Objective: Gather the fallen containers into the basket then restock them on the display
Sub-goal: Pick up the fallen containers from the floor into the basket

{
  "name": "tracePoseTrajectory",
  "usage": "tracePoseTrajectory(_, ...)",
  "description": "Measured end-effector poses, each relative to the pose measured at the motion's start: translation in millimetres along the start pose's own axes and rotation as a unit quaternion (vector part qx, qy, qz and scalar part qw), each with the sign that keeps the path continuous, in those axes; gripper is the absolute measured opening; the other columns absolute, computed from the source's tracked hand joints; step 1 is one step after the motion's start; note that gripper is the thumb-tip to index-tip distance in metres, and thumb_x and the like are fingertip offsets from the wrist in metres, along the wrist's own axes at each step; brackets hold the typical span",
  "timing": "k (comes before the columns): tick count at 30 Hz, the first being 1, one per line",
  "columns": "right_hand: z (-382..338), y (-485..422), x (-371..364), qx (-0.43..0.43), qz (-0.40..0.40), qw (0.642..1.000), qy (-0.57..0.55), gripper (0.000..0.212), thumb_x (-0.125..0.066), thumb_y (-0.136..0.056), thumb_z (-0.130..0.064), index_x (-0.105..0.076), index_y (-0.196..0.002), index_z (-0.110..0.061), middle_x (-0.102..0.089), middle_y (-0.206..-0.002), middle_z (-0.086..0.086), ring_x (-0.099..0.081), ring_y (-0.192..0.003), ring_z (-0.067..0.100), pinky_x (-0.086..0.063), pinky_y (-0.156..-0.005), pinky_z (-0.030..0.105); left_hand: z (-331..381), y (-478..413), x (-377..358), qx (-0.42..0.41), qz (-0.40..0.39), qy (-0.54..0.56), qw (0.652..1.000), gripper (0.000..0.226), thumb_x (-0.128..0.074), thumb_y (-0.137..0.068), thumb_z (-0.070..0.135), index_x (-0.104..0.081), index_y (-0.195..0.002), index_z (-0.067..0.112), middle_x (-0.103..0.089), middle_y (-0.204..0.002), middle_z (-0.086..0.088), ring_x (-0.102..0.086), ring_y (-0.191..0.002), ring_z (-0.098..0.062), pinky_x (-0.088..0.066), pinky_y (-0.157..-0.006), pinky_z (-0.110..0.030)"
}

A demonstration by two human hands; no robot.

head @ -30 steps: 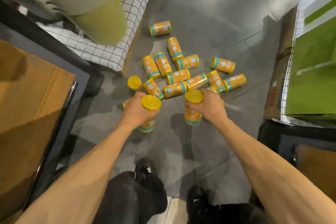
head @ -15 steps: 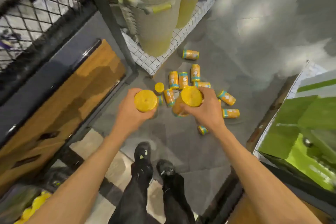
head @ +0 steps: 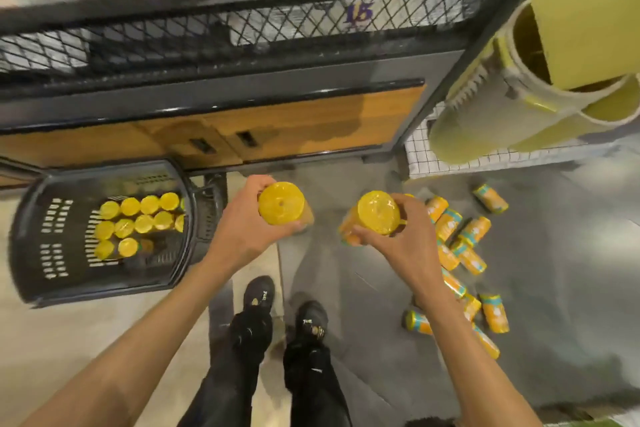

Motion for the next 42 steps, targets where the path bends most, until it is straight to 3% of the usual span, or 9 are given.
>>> tracePoseTrajectory(8, -79, 5, -117, 0.089, -0.144, 0.985, 0.032, 0.068, -0.09, -0.06, -0.048, -0.05, -0.114, -0.035, -0.048, -0.107, -0.017, -0.052, -0.097, 0.002, -0.043, -0.077, 0.015, -96, 58, 95, 0.095, 0.119, 0.004, 0.988, 0.076, -0.092, -0.061, 0.034, -0.043, -0.119, 0.024, -0.052, -0.113, 0.004, -0.052, -0.101, -0.016, -0.046, -0.077, -0.031)
tracePoseTrajectory(12, -114, 15, -182, 0.11, -0.202, 0.972, 0.053, 0.072, -0.088, -0.061, -0.052, -0.049, -0.119, -0.033, -0.048, -0.112, -0.012, -0.05, -0.1, 0.002, -0.044, -0.08, 0.018, -153, 85, 141, 0.144, 0.166, 0.018, 0.975, 0.083, -0.093, -0.06, 0.031, -0.042, -0.124, 0.021, -0.048, -0.118, 0.004, -0.048, -0.104, -0.013, -0.039, -0.079, -0.025)
tracePoseTrajectory(17, -158, 31, -270, 0.142, -0.242, 0.957, 0.076, 0.075, -0.089, -0.06, -0.05, -0.052, -0.12, -0.026, -0.049, -0.11, -0.009, -0.048, -0.098, 0.004, -0.042, -0.079, 0.017, -229, 105, 193, 0.18, 0.198, 0.02, 0.963, 0.082, -0.093, -0.059, 0.03, -0.044, -0.123, 0.017, -0.05, -0.119, 0.0, -0.051, -0.104, -0.015, -0.043, -0.083, -0.03)
tracePoseTrajectory(20, -179, 40, -321, 0.148, -0.258, 0.95, 0.094, 0.077, -0.086, -0.062, -0.053, -0.051, -0.124, -0.025, -0.047, -0.112, -0.008, -0.047, -0.099, 0.004, -0.037, -0.076, 0.009, -277, 107, 220, 0.185, 0.184, 0.026, 0.965, 0.083, -0.093, -0.06, 0.03, -0.044, -0.125, 0.015, -0.05, -0.121, -0.002, -0.051, -0.106, -0.016, -0.043, -0.085, -0.029)
tracePoseTrajectory(25, -196, 49, -409, 0.14, -0.244, 0.951, 0.128, 0.076, -0.087, -0.063, -0.05, -0.052, -0.124, -0.022, -0.049, -0.115, -0.005, -0.045, -0.099, 0.004, -0.032, -0.073, 0.008, -349, 98, 259, 0.178, 0.172, 0.037, 0.968, 0.083, -0.091, -0.063, 0.027, -0.045, -0.13, 0.008, -0.046, -0.121, 0.0, -0.047, -0.109, -0.014, -0.034, -0.086, -0.018)
tracePoseTrajectory(28, -196, 53, -454, 0.124, -0.249, 0.949, 0.15, 0.076, -0.087, -0.064, -0.05, -0.051, -0.125, -0.02, -0.048, -0.118, -0.004, -0.048, -0.104, 0.008, -0.036, -0.078, 0.019, -394, 86, 268, 0.184, 0.148, 0.045, 0.971, 0.088, -0.09, -0.064, 0.032, -0.044, -0.136, 0.012, -0.042, -0.127, 0.002, -0.044, -0.116, -0.012, -0.034, -0.093, -0.022)
tracePoseTrajectory(35, -163, 37, -545, 0.095, -0.258, 0.942, 0.193, 0.078, -0.088, -0.066, -0.042, -0.051, -0.129, -0.016, -0.051, -0.127, 0.005, -0.049, -0.124, 0.024, -0.044, -0.091, 0.033, -479, 48, 255, 0.201, 0.078, 0.027, 0.976, 0.084, -0.084, -0.06, 0.044, -0.047, -0.128, 0.012, -0.047, -0.127, -0.01, -0.051, -0.115, -0.029, -0.044, -0.098, -0.039)
tracePoseTrajectory(38, -136, 24, -584, 0.073, -0.278, 0.937, 0.2, 0.076, -0.088, -0.068, -0.04, -0.05, -0.128, -0.015, -0.048, -0.127, 0.006, -0.052, -0.117, 0.023, -0.043, -0.089, 0.03, -517, 30, 241, 0.205, 0.055, -0.01, 0.977, 0.079, -0.082, -0.064, 0.048, -0.048, -0.13, 0.021, -0.05, -0.13, -0.002, -0.055, -0.115, -0.025, -0.047, -0.093, -0.035)
tracePoseTrajectory(42, -98, 7, -634, 0.087, -0.283, 0.934, 0.201, 0.077, -0.086, -0.068, -0.044, -0.049, -0.129, -0.016, -0.047, -0.128, 0.005, -0.055, -0.114, 0.024, -0.05, -0.09, 0.039, -563, 1, 221, 0.196, 0.047, -0.067, 0.977, 0.069, -0.083, -0.066, 0.05, -0.054, -0.122, 0.024, -0.056, -0.125, 0.0, -0.058, -0.113, -0.023, -0.049, -0.089, -0.038)
Point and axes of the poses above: each hand's wrist, its own y-axis away from the middle knuckle, its own x-axis out of the back of the hand, z = x × y, the point moved 2 cm from there along -y, towards the middle knuckle
